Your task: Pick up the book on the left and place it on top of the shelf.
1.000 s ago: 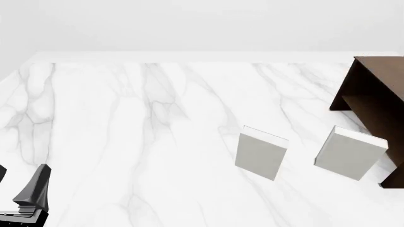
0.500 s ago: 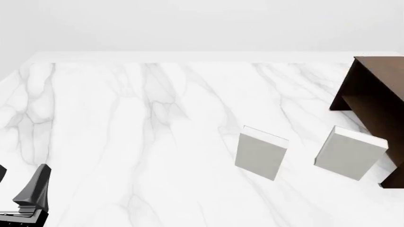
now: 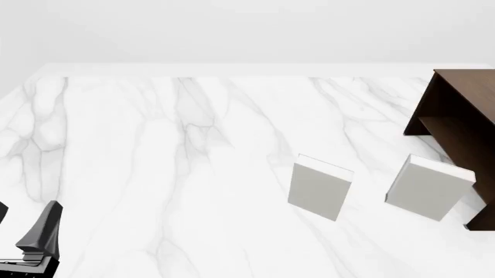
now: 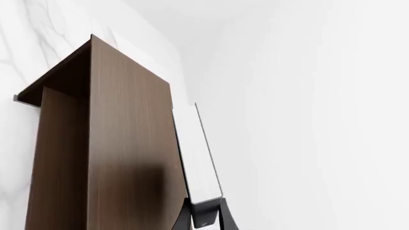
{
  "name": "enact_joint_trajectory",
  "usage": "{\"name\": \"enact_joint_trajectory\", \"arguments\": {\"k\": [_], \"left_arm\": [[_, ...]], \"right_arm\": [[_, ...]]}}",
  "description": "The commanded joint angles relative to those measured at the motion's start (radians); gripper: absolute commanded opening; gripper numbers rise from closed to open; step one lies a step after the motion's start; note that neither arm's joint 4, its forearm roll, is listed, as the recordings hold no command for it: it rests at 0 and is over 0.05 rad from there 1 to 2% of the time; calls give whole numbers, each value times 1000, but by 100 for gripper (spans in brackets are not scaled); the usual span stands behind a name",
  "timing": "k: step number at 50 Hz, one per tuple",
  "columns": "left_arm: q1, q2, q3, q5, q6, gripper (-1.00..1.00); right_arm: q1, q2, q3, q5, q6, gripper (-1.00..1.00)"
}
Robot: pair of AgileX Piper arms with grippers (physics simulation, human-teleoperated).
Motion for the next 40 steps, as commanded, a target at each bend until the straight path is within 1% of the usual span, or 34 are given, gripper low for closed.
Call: {"name": "enact_joint_trajectory", "arguments": {"k": [1, 8, 31, 36, 39, 40], "left_arm": [[0, 0, 0, 0, 0, 100], [0, 0, 0, 0, 0, 100], [0, 0, 0, 0, 0, 100], [0, 0, 0, 0, 0, 100], [0, 0, 0, 0, 0, 100], [0, 0, 0, 0, 0, 100]], "right_arm": [[-7, 43, -29, -38, 2, -100], [-21, 59, -14, -68, -11, -100], [-24, 117, 6, -120, -12, -100], [-14, 130, 13, -127, -10, -100], [7, 132, 39, -154, -21, -100], [14, 134, 42, -153, -16, -100]]}}
